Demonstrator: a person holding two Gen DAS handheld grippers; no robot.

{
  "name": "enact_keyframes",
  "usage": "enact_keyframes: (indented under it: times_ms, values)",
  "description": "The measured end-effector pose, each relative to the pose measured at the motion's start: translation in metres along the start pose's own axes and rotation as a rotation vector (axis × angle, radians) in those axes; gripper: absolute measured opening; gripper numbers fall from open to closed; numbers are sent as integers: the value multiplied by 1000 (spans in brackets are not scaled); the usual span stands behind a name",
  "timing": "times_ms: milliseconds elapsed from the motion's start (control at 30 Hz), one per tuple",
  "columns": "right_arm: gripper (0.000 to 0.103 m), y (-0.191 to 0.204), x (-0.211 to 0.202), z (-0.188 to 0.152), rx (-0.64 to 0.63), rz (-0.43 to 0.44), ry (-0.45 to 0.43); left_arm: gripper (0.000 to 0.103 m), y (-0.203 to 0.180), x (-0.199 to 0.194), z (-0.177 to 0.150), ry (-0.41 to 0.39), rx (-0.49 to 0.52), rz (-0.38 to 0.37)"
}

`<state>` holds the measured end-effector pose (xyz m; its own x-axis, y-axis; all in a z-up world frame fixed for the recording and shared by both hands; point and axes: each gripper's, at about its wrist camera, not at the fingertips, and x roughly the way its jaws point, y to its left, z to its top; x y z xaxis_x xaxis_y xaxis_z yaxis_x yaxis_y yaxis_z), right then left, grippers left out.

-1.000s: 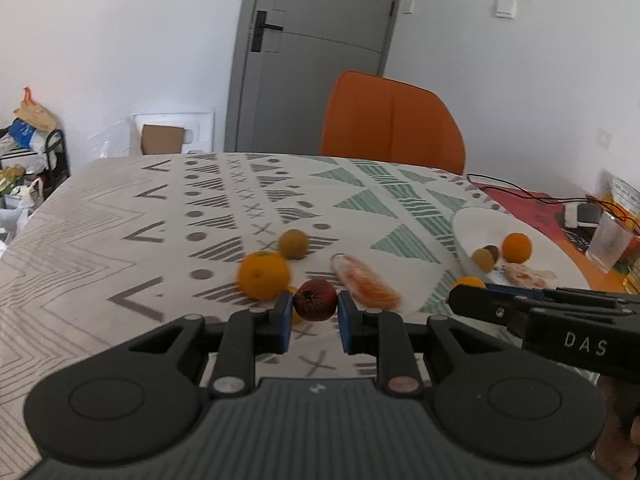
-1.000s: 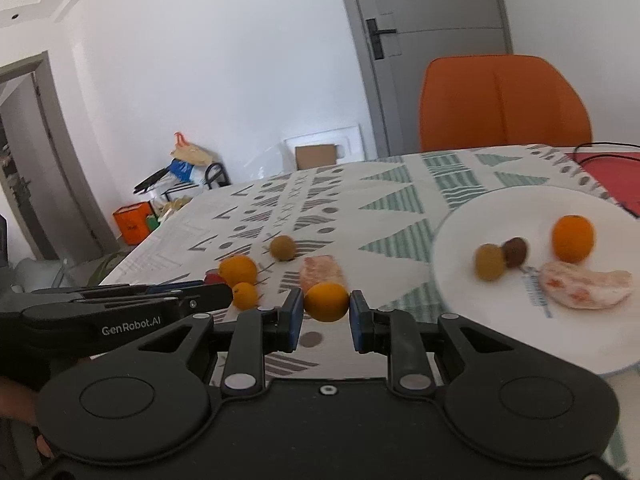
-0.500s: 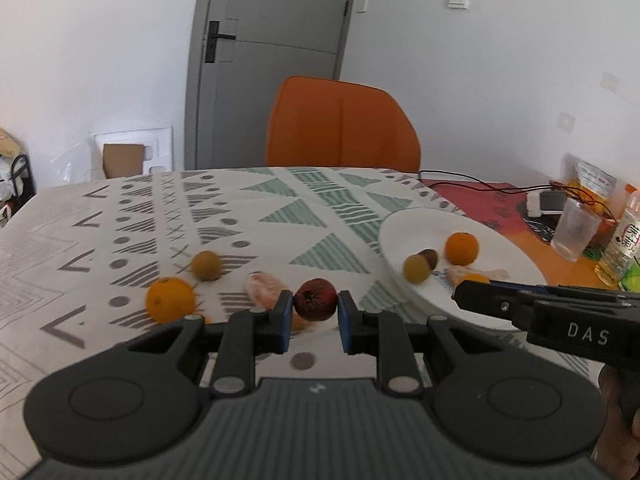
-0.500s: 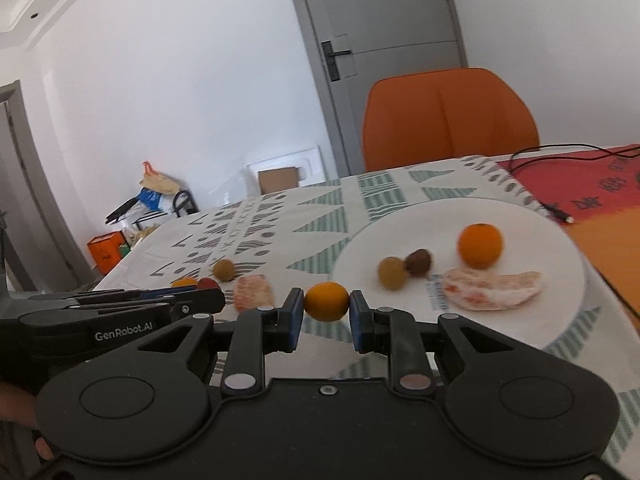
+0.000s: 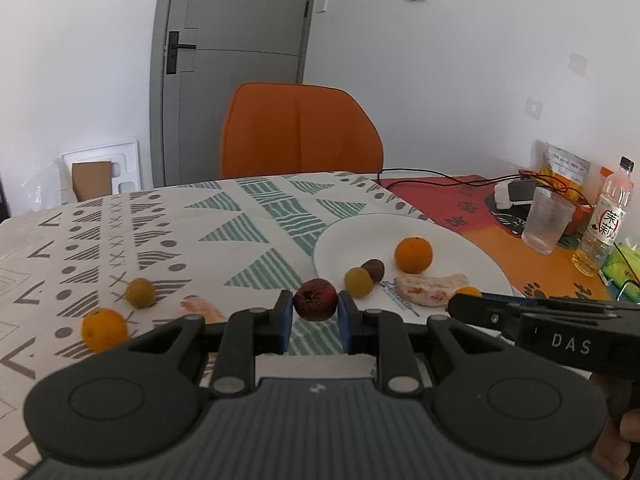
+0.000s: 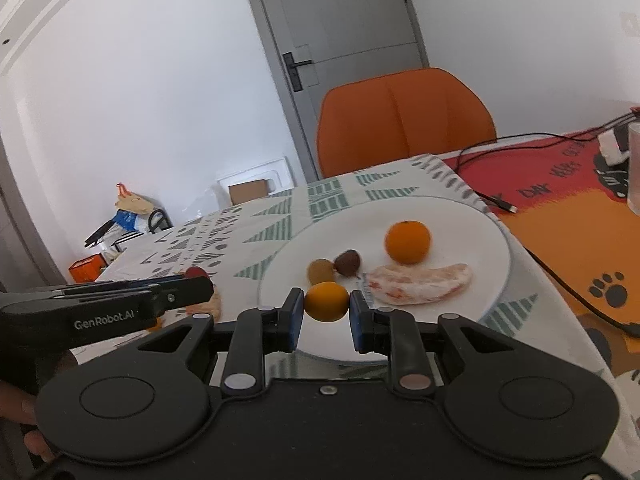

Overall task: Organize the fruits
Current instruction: 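Carry the plum and small orange onto the white plate and open both tools, then move both tools back over the remaining fruits on the tablecloth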

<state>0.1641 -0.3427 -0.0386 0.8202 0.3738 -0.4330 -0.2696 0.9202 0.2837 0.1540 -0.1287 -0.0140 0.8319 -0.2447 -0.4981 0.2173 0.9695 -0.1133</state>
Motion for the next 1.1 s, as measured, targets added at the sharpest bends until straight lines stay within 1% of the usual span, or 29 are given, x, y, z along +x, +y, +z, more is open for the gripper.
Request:
enact_keyframes:
  times_ms: [233, 267, 300, 367, 467, 600, 633, 700, 733, 767, 800, 833, 867, 900, 967, 1033, 1100]
  values:
    - [23, -20, 0, 0, 40, -37, -5, 22, -11, 13, 4, 10, 21, -24]
    - [25, -21, -1, -1, 41, -42, -10, 22, -13, 14, 4, 10, 24, -29]
    - [31, -23, -2, 0, 42, -46, -16, 22, -15, 16, 5, 10, 27, -33]
    - [36, -24, -4, 0, 41, -66, -27, 22, -19, 18, 6, 8, 33, -41]
    - [38, -25, -6, 0, 39, -65, -28, 22, -25, 21, 9, 6, 42, -54]
    - [45, -27, -7, 0, 46, -70, -24, 23, -32, 24, 12, 2, 60, -76]
    - [45, -27, -7, -1, 46, -72, -24, 28, -32, 24, 13, -3, 63, -76]
    - [47, -28, -7, -1, 49, -76, -21, 33, -33, 24, 14, -1, 66, -68]
    - [48, -28, -6, -1, 50, -75, -20, 40, -31, 24, 14, 1, 62, -65]
    - [50, -27, -6, 0, 50, -74, -20, 46, -30, 24, 13, 2, 56, -62]
    - [54, -26, -6, 0, 49, -74, -20, 48, -27, 23, 13, 1, 49, -58]
    - [57, -25, -6, 0, 47, -73, -20, 53, -25, 22, 11, -1, 45, -50]
    - [64, -23, -6, 0, 43, -70, -22, 59, -22, 21, 10, -2, 44, -40]
    - [68, -21, -6, -1, 38, -69, -26, 63, -20, 20, 10, -1, 44, -28]
    - [68, -16, -6, -1, 22, -65, -34, 73, -15, 17, 9, -6, 41, 0]
    - [69, -14, -5, 0, 22, -60, -29, 78, -9, 12, 9, -17, 34, 15]
    - [75, -13, -3, 0, 24, -58, -27, 80, -4, 7, 10, -35, 27, 21]
